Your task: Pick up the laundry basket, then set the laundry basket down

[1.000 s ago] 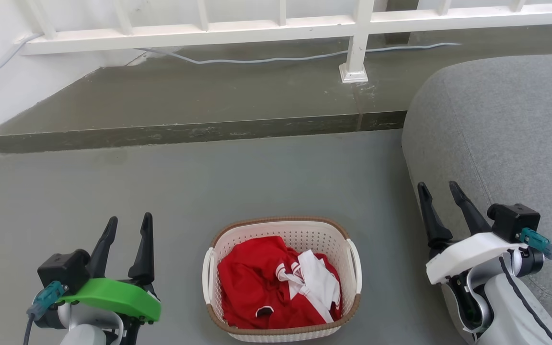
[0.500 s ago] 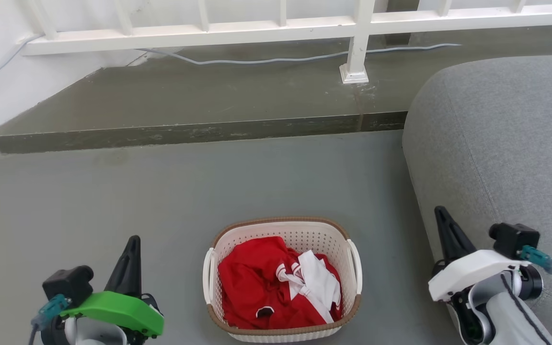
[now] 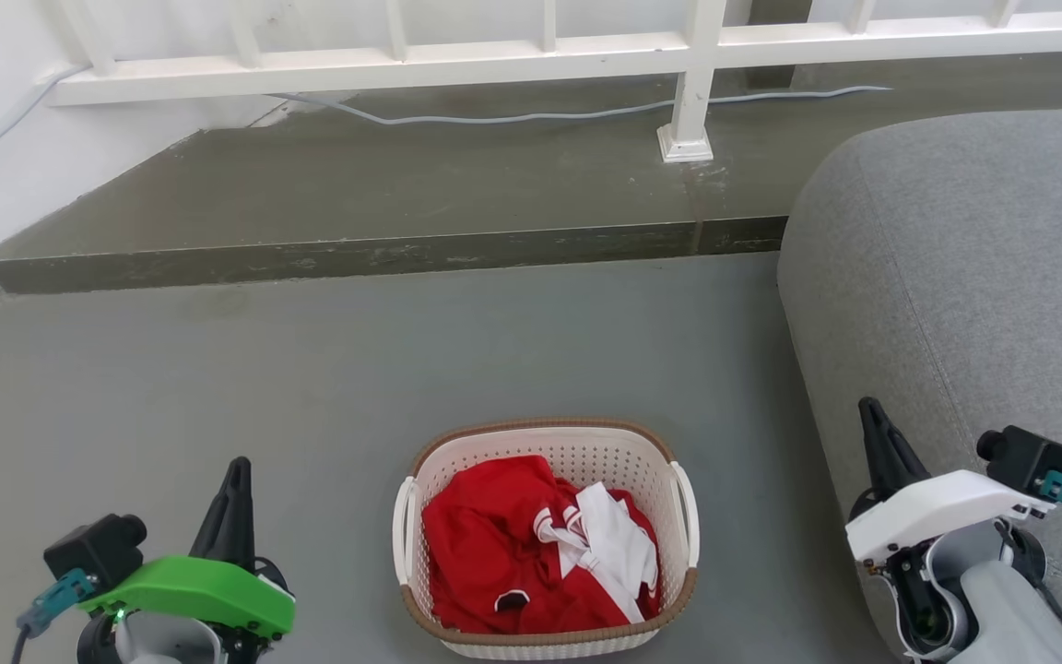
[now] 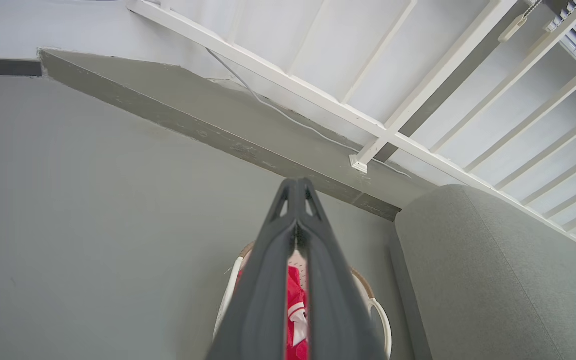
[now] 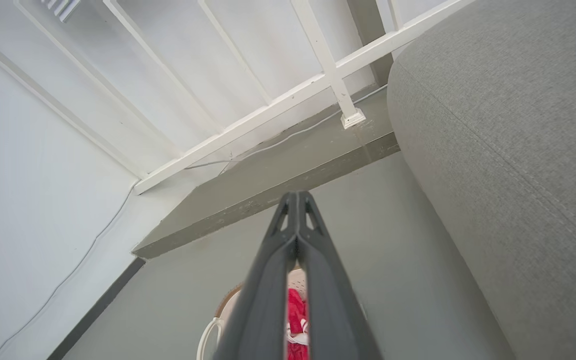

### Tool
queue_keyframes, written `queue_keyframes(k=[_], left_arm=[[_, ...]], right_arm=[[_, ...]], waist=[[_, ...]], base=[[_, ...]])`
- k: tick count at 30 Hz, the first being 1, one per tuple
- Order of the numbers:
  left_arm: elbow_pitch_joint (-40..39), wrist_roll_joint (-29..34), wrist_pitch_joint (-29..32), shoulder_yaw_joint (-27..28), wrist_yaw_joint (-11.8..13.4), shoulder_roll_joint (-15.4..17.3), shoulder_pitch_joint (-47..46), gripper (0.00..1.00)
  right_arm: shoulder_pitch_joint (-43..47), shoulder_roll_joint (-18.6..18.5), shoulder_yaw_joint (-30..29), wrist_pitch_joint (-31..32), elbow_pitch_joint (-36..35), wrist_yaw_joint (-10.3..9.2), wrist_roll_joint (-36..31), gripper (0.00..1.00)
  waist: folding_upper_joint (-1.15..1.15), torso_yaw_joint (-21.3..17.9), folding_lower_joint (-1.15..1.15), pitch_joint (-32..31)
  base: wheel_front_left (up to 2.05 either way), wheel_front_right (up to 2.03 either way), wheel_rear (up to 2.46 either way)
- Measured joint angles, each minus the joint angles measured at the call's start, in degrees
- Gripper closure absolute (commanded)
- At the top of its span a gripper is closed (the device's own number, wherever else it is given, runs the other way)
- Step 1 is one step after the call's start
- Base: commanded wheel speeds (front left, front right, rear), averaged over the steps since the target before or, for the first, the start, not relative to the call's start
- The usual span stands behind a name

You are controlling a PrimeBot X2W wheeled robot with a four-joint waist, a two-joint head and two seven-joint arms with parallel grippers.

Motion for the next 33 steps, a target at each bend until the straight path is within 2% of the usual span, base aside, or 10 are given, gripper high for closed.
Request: queue_keyframes(k=[33], left_arm=[[-0.4, -18.9, 6.6, 5.4, -0.6, -0.9, -0.1, 1.0]], right_arm=[[0.0, 1.0, -6.4, 6.8, -2.9, 1.25, 22.2, 1.0]], waist=[[0.0, 0.7, 0.0, -0.2]], base=[[0.0, 0.0, 0.0]])
